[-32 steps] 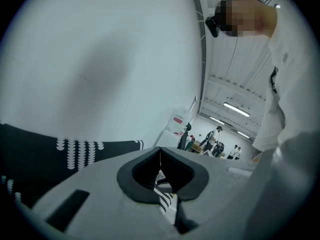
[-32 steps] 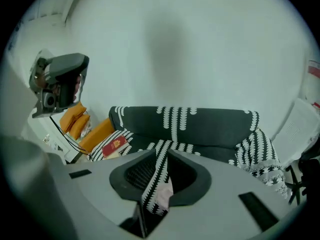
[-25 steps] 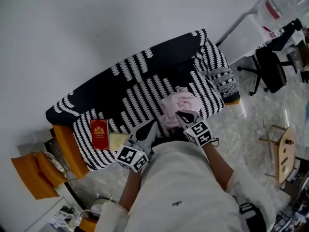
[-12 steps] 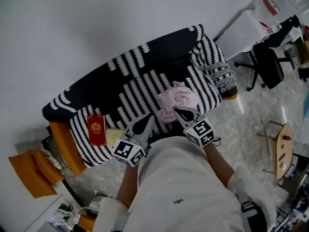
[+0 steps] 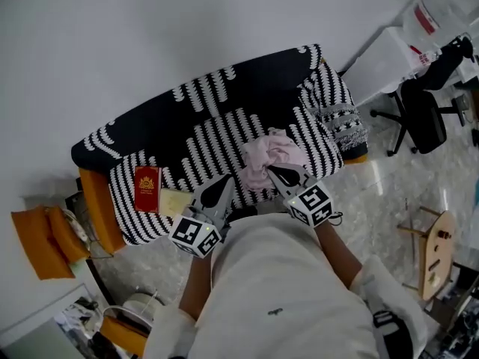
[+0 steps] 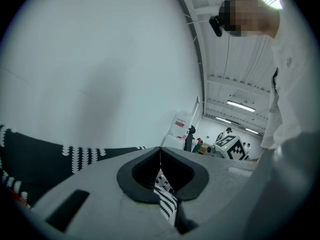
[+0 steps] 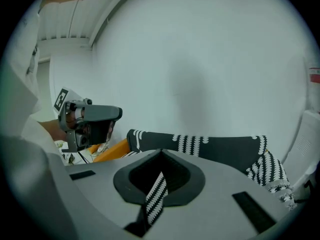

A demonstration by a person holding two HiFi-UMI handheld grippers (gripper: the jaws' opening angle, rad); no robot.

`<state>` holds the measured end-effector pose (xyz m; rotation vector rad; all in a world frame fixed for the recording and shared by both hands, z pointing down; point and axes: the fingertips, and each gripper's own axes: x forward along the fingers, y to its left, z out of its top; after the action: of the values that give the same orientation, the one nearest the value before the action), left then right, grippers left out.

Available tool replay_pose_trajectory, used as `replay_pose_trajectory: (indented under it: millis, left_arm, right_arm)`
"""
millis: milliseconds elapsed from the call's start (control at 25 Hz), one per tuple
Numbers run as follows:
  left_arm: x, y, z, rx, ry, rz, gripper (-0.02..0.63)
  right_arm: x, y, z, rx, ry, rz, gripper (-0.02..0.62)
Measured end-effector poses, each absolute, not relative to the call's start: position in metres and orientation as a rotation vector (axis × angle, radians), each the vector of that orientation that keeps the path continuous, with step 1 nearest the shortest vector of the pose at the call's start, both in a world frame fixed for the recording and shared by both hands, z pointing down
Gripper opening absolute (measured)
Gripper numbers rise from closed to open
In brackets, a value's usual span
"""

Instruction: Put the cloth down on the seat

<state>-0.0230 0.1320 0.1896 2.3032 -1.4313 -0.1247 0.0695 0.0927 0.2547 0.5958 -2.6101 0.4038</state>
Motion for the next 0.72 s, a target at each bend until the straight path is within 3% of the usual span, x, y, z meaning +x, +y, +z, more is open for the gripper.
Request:
replay_pose_trajectory:
  millis: [720]
  left_arm:
    - [0.237, 0.273, 0.214, 2.118, -1.478, -0.149, 0.012]
  right_arm:
    - [0.303, 0.228, 0.233, 0.456, -2.747, 0.555, 0.009]
